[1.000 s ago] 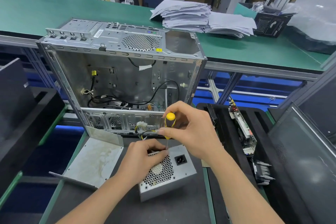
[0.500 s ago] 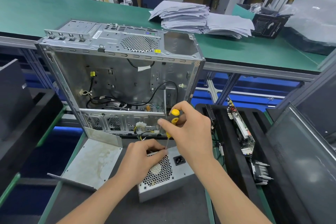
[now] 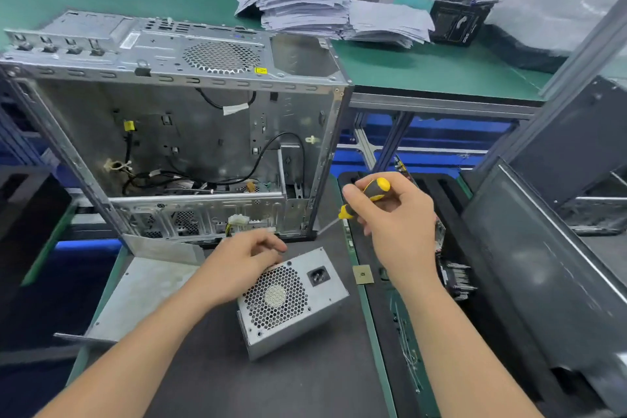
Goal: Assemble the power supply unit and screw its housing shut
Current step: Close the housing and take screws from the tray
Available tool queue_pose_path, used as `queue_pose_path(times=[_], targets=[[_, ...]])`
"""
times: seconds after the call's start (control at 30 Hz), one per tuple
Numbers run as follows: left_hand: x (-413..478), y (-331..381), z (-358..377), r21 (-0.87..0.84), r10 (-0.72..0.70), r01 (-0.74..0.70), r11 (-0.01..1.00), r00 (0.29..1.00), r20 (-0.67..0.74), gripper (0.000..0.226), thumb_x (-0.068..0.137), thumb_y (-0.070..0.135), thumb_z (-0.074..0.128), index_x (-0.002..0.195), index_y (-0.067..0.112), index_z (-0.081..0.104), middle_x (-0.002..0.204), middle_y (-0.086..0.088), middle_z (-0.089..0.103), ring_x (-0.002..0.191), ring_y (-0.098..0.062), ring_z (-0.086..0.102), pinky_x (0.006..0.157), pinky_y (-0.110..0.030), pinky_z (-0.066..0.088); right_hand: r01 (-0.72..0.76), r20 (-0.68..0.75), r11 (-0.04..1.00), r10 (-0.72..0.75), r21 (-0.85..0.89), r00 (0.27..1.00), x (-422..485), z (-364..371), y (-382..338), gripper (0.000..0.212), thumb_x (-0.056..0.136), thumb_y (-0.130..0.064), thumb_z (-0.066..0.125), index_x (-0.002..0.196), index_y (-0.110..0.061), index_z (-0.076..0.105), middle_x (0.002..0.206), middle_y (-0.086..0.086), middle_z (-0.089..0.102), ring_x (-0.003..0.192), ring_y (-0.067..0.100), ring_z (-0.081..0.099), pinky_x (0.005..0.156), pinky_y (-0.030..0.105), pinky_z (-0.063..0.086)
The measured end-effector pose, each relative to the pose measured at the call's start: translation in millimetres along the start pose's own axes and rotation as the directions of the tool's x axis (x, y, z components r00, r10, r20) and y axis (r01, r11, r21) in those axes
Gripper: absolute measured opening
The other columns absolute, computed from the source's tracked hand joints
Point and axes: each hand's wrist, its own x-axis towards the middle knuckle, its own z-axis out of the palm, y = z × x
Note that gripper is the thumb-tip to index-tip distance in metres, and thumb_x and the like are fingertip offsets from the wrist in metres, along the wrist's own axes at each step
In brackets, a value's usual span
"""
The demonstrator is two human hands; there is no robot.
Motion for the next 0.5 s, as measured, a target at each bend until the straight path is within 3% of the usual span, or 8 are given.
queue_pose_path(times=[0.07,0.2,0.33,0.4,0.5], targets=[[2,13,3,0.151,0.049,-0.038,0.988,0.996,-0.074,0.015,0.099,0.033,0.059,0.099,0.042,0.071,0.093,0.019,0.075,0.087,0.005,0.066,0.080,-0.024,0.052,-0.052,-0.019,0.998,0.052,-0.025,0.998,-4,-16,14,0.012,0.087,-0.020,0.083,0.086,-0.014,0.073,0.071,0.004,0.073,0.059,0.021,0.070,0.055,0.037,0.057],[-7,52,26,0.258,0.188,-0.134,0.957,0.962,-0.197,0.026,0.103,0.030,0.045,0.090,0.033,0.066,0.074,0.014,0.068,0.067,-0.005,0.060,0.065,-0.035,0.047,-0.183,-0.032,0.980,0.180,-0.084,0.983,-10,-55,50,0.022,0.084,-0.023,0.084,0.082,-0.009,0.067,0.076,0.005,0.077,0.063,0.025,0.076,0.067,0.050,0.064],[-23,86,74,0.297,0.297,-0.255,0.920,0.949,-0.106,0.029,0.107,0.034,0.031,0.086,0.024,0.047,0.082,0.004,0.061,0.081,-0.022,0.059,0.077,-0.047,0.049,-0.312,0.008,0.940,0.316,-0.139,0.949,-13,-107,93,0.029,0.077,-0.023,0.085,0.074,-0.008,0.060,0.080,0.007,0.078,0.068,0.031,0.078,0.078,0.057,0.063],[-28,98,106,0.333,0.349,-0.312,0.890,0.935,-0.057,0.028,0.108,0.035,0.029,0.088,0.021,0.042,0.078,0.003,0.054,0.075,-0.024,0.055,0.072,-0.047,0.046,-0.350,0.015,0.922,0.357,-0.163,0.934,-18,-133,116,0.029,0.083,-0.015,0.084,0.074,-0.009,0.056,0.080,0.009,0.078,0.068,0.029,0.079,0.076,0.054,0.065],[-29,104,159,0.400,0.356,-0.311,0.862,0.934,-0.040,0.025,0.107,0.033,0.030,0.088,0.020,0.038,0.070,0.008,0.045,0.061,-0.014,0.044,0.061,-0.037,0.037,-0.415,0.033,0.894,0.426,-0.172,0.904,-29,-168,151,0.017,0.086,-0.012,0.080,0.087,-0.010,0.064,0.081,0.009,0.079,0.070,0.025,0.079,0.075,0.045,0.067]])
